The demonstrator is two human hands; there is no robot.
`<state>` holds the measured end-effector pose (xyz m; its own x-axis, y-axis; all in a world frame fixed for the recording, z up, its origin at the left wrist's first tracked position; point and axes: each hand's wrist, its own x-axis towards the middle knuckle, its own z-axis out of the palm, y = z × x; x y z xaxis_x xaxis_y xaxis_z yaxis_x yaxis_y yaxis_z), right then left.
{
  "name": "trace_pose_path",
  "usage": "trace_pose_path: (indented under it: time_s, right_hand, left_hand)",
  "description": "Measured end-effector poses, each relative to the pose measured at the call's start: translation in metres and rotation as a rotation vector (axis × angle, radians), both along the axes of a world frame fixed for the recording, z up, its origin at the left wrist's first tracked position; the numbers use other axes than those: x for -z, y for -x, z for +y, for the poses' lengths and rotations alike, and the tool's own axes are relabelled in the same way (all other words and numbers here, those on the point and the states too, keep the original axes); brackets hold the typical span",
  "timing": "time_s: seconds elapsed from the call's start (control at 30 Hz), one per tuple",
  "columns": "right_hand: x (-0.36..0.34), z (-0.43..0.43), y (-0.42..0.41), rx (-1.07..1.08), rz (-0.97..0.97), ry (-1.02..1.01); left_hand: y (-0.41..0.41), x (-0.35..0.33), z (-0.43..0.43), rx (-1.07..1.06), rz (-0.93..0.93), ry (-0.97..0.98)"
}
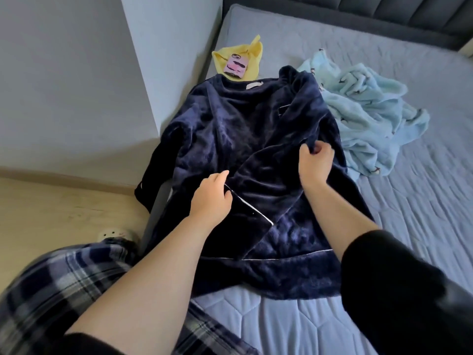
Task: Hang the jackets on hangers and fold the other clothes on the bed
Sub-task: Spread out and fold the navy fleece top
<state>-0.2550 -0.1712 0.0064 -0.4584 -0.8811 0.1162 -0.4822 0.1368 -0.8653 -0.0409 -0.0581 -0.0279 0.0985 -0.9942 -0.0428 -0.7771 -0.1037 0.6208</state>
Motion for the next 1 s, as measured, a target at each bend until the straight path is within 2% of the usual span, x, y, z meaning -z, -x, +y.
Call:
trace_pose_path:
  time_s: [0.1, 0.17, 0.23, 0.3, 0.37, 0.4, 0.43, 0.47, 0.5, 0.57, 0.6, 0.63, 0.7, 0.77, 0.83, 0.9, 1.0]
  right_hand:
    - [-0.020, -0.045, -0.003, 0.043, -0.100, -0.089]
    - [-0.031, -0.071, -0.002, 0.019, -0.155, -0.231]
    - [-0.049, -0.091, 0.002, -0.011, -0.309, -0.324]
    - [-0.068, -0.103, 0.005, -0.017, -0.439, -0.252]
    - [-0.074, -0.114, 0.000, -0.077, -0.773, -0.175]
    - [-0.075, -0.111, -0.007, -0.191, -0.905, -0.227]
    - [-0.073, -0.105, -0.015, -0.299, -0.834, -0.313]
    - [-0.069, -0.099, -0.022, -0.369, -0.640, -0.390]
    - [-0.062, -0.095, -0.024, -0.416, -0.337, -0.430]
    - [-0.049, -0.091, -0.020, -0.268, 0.268, -0.242]
    - [-0.048, -0.086, -0.016, -0.170, 0.371, -0.136]
    - [-0.047, -0.081, -0.013, -0.080, 0.326, -0.053]
    - [-0.044, -0.077, -0.008, 0.036, 0.075, -0.044]
    - [-0.046, -0.071, -0.014, -0.017, -0.182, -0.270]
    - [-0.045, -0.060, -0.025, -0.195, -0.354, -0.593]
    - [-0.038, -0.047, -0.038, -0.352, -0.416, -0.813]
    - [-0.028, -0.032, -0.056, -0.396, -0.377, -0.853]
  left_hand:
    - [-0.003, 0.003, -0.013, -0.018, 0.076, -0.111]
    - [-0.006, 0.001, -0.022, 0.004, 0.173, -0.176]
    - [-0.008, -0.001, -0.028, 0.050, 0.186, -0.219]
    - [-0.008, -0.004, -0.030, 0.081, 0.141, -0.186]
    - [-0.007, -0.006, -0.032, 0.098, 0.095, -0.163]
    - [-0.006, -0.007, -0.033, 0.101, 0.086, -0.181]
    - [-0.007, -0.007, -0.033, 0.094, 0.100, -0.214]
    - [-0.008, -0.006, -0.033, 0.072, 0.150, -0.266]
    - [-0.010, -0.006, -0.034, 0.033, 0.233, -0.321]
    - [-0.015, -0.007, -0.034, -0.050, 0.399, -0.377]
    - [-0.018, -0.008, -0.034, -0.068, 0.433, -0.364]
    - [-0.018, -0.008, -0.033, -0.072, 0.438, -0.332]
    - [-0.017, -0.008, -0.030, -0.079, 0.346, -0.220]
    - [-0.012, -0.007, -0.028, -0.101, 0.174, -0.070]
    - [-0.007, -0.008, -0.026, -0.086, 0.067, 0.051]
    - [-0.003, -0.012, -0.025, -0.033, 0.057, 0.089]
    - [-0.009, -0.025, -0.026, 0.061, 0.215, -0.087]
